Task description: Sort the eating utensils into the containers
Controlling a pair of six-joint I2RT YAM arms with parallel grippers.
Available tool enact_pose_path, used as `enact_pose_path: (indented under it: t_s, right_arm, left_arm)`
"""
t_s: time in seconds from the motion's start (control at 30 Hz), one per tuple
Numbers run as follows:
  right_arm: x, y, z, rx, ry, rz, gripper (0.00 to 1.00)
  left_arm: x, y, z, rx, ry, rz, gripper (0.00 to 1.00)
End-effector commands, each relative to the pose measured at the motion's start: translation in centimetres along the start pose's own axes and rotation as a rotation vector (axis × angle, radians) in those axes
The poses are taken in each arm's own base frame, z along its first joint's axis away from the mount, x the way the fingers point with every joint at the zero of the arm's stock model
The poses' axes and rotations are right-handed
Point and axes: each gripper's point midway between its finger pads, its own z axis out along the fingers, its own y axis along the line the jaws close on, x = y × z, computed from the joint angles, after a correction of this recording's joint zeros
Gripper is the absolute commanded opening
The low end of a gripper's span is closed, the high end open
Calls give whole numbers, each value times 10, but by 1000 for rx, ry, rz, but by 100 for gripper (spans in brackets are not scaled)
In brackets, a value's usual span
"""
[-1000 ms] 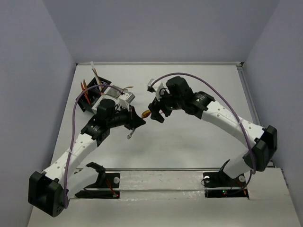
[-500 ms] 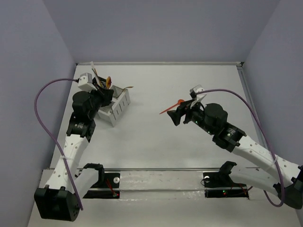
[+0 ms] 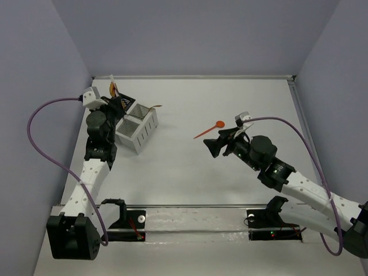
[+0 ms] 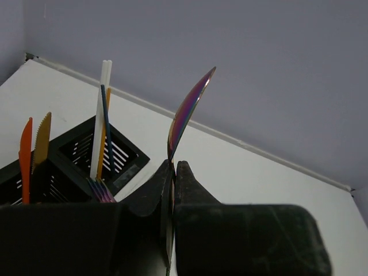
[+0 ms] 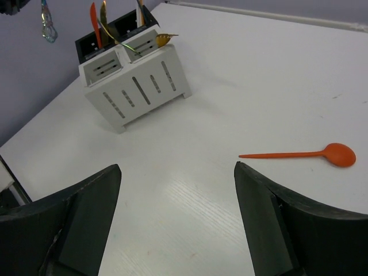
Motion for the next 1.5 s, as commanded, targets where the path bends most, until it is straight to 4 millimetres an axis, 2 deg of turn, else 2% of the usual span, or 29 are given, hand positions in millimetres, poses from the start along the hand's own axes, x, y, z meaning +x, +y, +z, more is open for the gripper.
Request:
enact_pose_path:
  t_s: [0.0, 0.17, 0.3, 0.57, 0.97, 1.13, 1.37, 1.47]
  right_arm:
    - [-20, 6, -1, -29, -101, 35, 85]
    - [-19, 9, 0, -45, -103, 38, 84]
    - [-19, 11, -2, -62, -110, 40, 84]
    - [-17, 13, -1, -74, -110, 36, 84]
    - [-15, 17, -1, -104, -113, 32, 83]
    - [-15, 18, -1, -108, -118, 31, 83]
    - [-16, 17, -2, -103, -123, 30, 83]
    - [-16, 16, -2, -101, -125, 30, 83]
  left_arm:
    - [-24, 13, 8, -43, -164, 61, 6]
    - [-3, 24, 15, -49, -161, 73, 6]
    - [3, 26, 16, -32, -177, 78, 6]
    - [32, 27, 19, -27, -155, 97, 6]
    - [48, 43, 21, -74, -168, 120, 6]
    - [59, 45, 19, -70, -160, 109, 14]
    - [70, 52, 17, -94, -146, 111, 16]
    - [78, 53, 14, -101, -140, 110, 22]
